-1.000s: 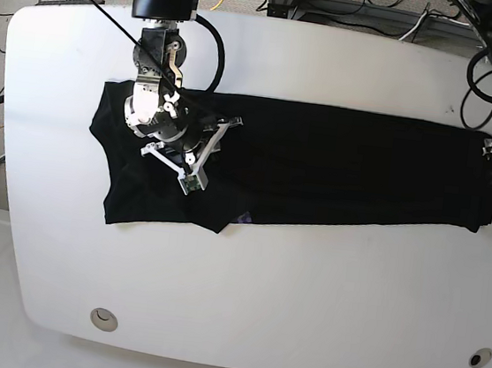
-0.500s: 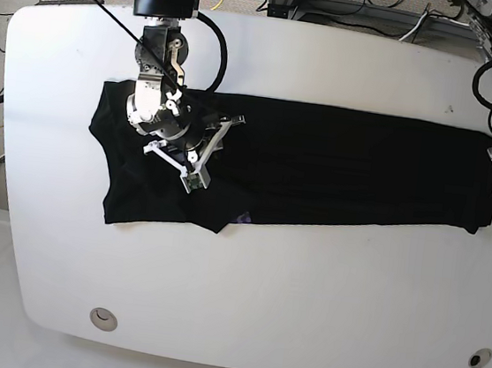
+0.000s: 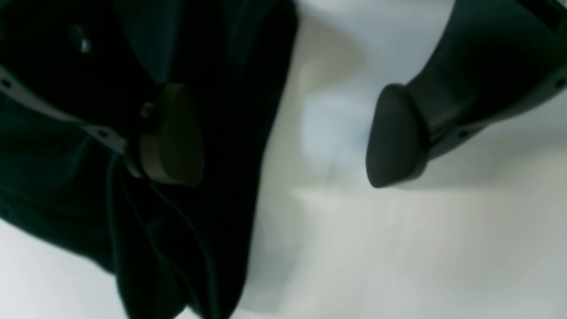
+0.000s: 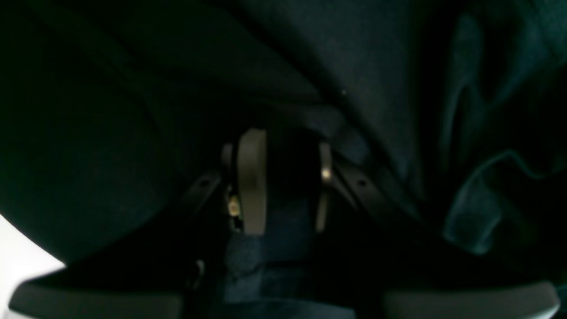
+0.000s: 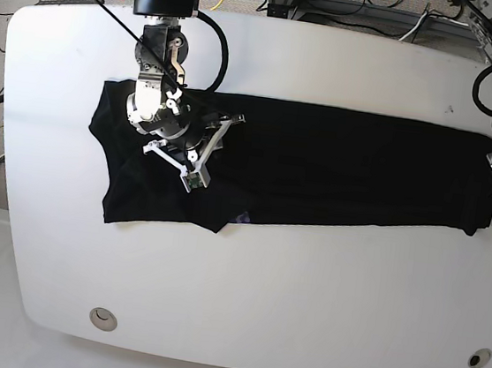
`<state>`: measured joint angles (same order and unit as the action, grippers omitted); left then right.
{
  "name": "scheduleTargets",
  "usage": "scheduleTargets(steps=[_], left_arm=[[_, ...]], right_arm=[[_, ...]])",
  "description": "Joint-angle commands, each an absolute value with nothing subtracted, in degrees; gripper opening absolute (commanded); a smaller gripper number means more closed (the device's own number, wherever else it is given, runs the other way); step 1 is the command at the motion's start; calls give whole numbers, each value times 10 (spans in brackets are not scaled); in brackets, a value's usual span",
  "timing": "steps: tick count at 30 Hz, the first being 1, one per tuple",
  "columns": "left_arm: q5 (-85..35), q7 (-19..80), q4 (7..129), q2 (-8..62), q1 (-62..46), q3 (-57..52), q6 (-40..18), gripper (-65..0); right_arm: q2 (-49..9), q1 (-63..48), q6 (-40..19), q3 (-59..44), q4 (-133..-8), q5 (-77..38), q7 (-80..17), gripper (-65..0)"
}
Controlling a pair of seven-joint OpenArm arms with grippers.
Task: Fold the T-shirt properly
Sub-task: 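Grasp the other end of the black strip with the left gripper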
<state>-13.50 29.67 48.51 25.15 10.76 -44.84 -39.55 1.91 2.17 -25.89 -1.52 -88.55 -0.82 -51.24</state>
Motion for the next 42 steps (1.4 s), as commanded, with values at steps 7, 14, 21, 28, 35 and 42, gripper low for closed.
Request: scheduleTargets(steps=[7,14,21,28,35,42], left_arm=[[-135,334,458,262,162,-442,-400,-119],[-142,345,456,264,177,-442,-400,-118],[-143,351,474,258,157,-429,-400,-159],[-143,352,480,256,139,-427,-400,-256],[-146,357,488,253,125,-411,-400,-182],[-154,352,488,254,129,-390,-400,-226]], right_arm=[[18,27,-258,-17,-892,-5,-514,-499],[18,27,-258,-16,-893,-6,-514,-499],[18,25,-258,-17,-890,-3,-523,-498],[18,22,-258,-18,-888,-3,-523,-497],[18,22,-257,-16,-887,-2,-525,-497],[17,24,-259,-16,-886,2,-525,-496]])
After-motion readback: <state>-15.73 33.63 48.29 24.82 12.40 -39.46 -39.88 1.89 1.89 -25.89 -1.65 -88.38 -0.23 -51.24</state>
